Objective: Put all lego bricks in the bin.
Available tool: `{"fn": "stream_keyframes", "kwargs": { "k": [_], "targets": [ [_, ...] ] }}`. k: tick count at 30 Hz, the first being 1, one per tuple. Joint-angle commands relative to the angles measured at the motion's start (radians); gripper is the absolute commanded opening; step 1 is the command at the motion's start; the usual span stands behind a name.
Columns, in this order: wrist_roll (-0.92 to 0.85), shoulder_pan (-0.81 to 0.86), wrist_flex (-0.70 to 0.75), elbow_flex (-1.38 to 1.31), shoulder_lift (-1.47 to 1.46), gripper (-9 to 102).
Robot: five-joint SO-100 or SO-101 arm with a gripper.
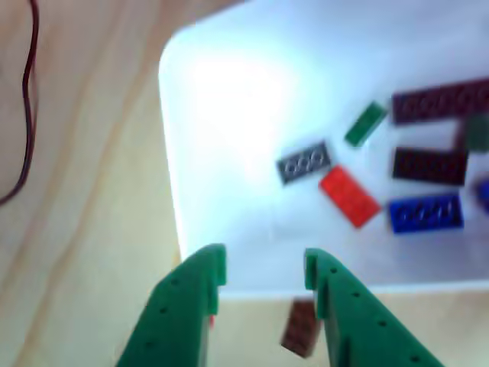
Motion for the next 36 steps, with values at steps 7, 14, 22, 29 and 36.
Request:
{"fn": "stream_keyframes", "kwargs": {
  "k": [7, 14, 22, 29, 36],
  "targets": [
    [-0.021, 0.126, -0.057, -0.225, -0.202, 6],
    [-0.002, 0.009, -0.097, -0.028, 0.041, 20],
    [-0.348, -0.534, 0.000, 0.291, 0.459, 24],
    [-0.891, -0.405, 0.031, 0.258, -0.002, 24],
    [-1.032, -0.287, 0.000, 0.106, -0.299, 29]
  ]
}}
